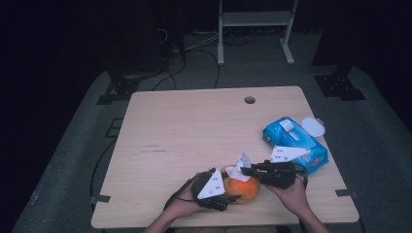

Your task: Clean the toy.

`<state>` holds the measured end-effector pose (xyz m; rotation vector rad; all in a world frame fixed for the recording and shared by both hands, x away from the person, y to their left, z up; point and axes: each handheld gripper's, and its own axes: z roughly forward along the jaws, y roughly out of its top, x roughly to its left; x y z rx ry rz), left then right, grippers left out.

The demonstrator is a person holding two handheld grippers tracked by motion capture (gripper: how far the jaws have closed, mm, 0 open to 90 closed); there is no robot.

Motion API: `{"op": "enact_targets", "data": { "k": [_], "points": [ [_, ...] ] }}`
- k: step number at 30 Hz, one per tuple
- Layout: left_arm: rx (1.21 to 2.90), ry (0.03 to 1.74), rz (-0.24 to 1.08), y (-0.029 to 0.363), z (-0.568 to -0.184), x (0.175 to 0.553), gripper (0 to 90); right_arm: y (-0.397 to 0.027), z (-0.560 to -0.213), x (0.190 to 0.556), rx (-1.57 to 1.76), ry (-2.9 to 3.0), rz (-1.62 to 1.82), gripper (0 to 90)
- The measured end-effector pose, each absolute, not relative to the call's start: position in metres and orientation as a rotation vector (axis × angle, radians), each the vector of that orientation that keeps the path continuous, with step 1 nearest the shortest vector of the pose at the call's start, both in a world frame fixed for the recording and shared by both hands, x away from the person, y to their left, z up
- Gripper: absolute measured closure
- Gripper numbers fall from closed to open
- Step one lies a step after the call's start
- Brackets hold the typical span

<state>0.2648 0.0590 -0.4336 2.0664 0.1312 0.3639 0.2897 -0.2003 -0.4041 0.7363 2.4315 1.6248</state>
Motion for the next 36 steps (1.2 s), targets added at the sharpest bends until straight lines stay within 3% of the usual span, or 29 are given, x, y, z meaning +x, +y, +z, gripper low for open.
{"op": "enact_targets", "data": {
  "k": [7,36],
  "points": [
    [2.040,0.186,0.322,0.069,-0.435,0.271,34.1,-0.221,-0.413,0.296,0.838,2.417,1.618,80.9],
    [1.947,0.438,0.171,0.083,-0.433,0.296,32.3,-0.218,-0.407,0.293,0.789,2.370,1.621,80.8]
  ]
}}
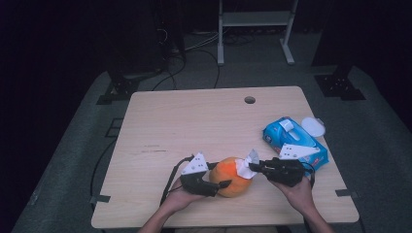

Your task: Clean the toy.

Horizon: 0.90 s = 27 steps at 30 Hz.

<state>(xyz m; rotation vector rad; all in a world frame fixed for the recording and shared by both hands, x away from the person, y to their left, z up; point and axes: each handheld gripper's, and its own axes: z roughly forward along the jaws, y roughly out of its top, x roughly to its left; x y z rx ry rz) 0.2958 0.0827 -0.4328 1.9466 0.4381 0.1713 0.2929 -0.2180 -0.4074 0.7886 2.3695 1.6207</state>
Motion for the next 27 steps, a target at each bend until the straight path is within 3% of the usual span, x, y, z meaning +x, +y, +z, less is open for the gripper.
{"op": "enact_targets", "data": {
  "k": [9,13,18,23,27],
  "points": [
    [1.941,0.454,0.207,0.064,-0.434,0.289,28.6,-0.187,-0.394,0.280,0.626,2.359,1.641,80.9],
    [1.934,0.458,0.193,0.068,-0.433,0.290,28.8,-0.194,-0.397,0.284,0.677,2.350,1.617,81.0],
    [1.918,0.412,0.178,0.069,-0.436,0.292,21.0,-0.205,-0.403,0.291,0.748,2.336,1.597,80.9],
    [1.933,0.409,0.229,0.066,-0.436,0.291,29.5,-0.201,-0.400,0.287,0.732,2.330,1.611,80.8],
    [1.933,0.432,0.234,0.064,-0.436,0.290,31.4,-0.189,-0.395,0.281,0.642,2.344,1.667,80.8]
  ]
}}
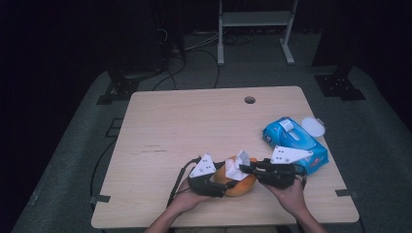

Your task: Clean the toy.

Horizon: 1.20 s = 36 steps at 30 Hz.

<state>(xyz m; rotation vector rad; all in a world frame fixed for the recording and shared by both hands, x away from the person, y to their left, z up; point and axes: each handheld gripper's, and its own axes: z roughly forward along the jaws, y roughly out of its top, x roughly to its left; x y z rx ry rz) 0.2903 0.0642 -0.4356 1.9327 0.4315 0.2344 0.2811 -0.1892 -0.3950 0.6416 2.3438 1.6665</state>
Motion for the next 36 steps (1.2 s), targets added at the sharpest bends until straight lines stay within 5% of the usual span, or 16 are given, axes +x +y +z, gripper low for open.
{"op": "enact_targets", "data": {
  "k": [9,19,26,30,36],
  "points": [
    [1.912,0.441,0.195,0.072,-0.435,0.293,34.3,-0.203,-0.401,0.290,0.735,2.323,1.579,80.9],
    [1.955,0.432,0.088,0.071,-0.445,0.306,7.9,-0.217,-0.409,0.295,0.827,2.349,1.595,80.4],
    [1.978,0.382,0.240,0.069,-0.431,0.295,36.9,-0.216,-0.402,0.293,0.815,2.332,1.691,80.4],
    [2.034,0.349,0.428,0.065,-0.422,0.285,38.9,-0.206,-0.391,0.284,0.719,2.330,1.784,80.4],
    [2.076,0.339,0.481,0.058,-0.423,0.278,35.2,-0.193,-0.392,0.289,0.719,2.348,1.729,80.1]
  ]
}}
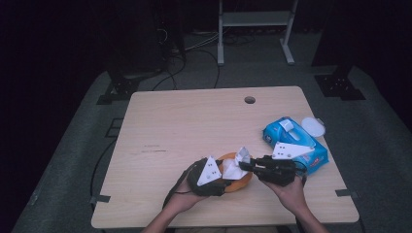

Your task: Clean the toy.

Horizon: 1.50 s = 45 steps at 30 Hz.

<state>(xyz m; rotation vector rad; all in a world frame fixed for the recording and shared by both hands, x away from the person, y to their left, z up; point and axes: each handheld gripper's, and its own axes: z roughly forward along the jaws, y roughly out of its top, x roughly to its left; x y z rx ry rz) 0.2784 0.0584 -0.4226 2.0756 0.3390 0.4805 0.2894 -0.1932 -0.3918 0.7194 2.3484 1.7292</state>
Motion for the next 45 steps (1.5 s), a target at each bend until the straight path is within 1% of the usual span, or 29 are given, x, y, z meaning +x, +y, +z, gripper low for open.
{"op": "enact_targets", "data": {
  "k": [4,6,7,10,12,18,21,25,27,28,31,34,37,41,43,45],
  "points": [
    [2.044,0.336,0.351,0.065,-0.422,0.284,26.1,-0.197,-0.399,0.291,0.736,2.388,1.696,81.1],
    [2.009,0.378,0.311,0.071,-0.421,0.288,21.6,-0.201,-0.401,0.289,0.737,2.408,1.678,81.3],
    [2.006,0.399,0.302,0.072,-0.421,0.291,21.2,-0.203,-0.403,0.289,0.741,2.416,1.669,81.4],
    [2.014,0.423,0.241,0.072,-0.428,0.294,26.2,-0.211,-0.405,0.289,0.774,2.435,1.665,81.4],
    [2.043,0.387,0.264,0.067,-0.427,0.289,28.7,-0.215,-0.405,0.290,0.789,2.451,1.642,81.4],
    [2.107,0.331,0.293,0.058,-0.426,0.274,28.9,-0.231,-0.400,0.294,0.919,2.379,1.711,81.2],
    [2.134,0.289,0.212,0.059,-0.421,0.270,29.2,-0.233,-0.406,0.299,0.994,2.403,1.701,81.0],
    [2.096,0.279,0.062,0.063,-0.419,0.273,29.2,-0.237,-0.408,0.298,0.998,2.464,1.683,81.0],
    [2.061,0.295,0.001,0.065,-0.417,0.278,27.6,-0.238,-0.410,0.296,0.968,2.514,1.649,81.0],
    [2.049,0.300,-0.002,0.065,-0.416,0.280,26.0,-0.239,-0.410,0.294,0.957,2.532,1.630,81.0],
    [2.020,0.337,0.059,0.062,-0.411,0.287,19.8,-0.243,-0.414,0.291,0.928,2.569,1.633,81.0],
    [2.022,0.381,0.069,0.055,-0.411,0.300,15.4,-0.245,-0.418,0.287,0.878,2.608,1.621,81.0],
    [2.068,0.380,0.093,0.044,-0.414,0.310,14.5,-0.244,-0.419,0.283,0.818,2.632,1.596,81.0],
    [2.114,0.361,0.047,0.035,-0.422,0.316,13.0,-0.245,-0.420,0.281,0.773,2.655,1.575,80.9],
    [2.110,0.380,-0.022,0.033,-0.429,0.319,13.6,-0.245,-0.421,0.281,0.761,2.670,1.566,80.9],
    [2.091,0.373,-0.035,0.034,-0.434,0.317,23.5,-0.246,-0.422,0.280,0.763,2.670,1.552,80.9]
  ]
}}
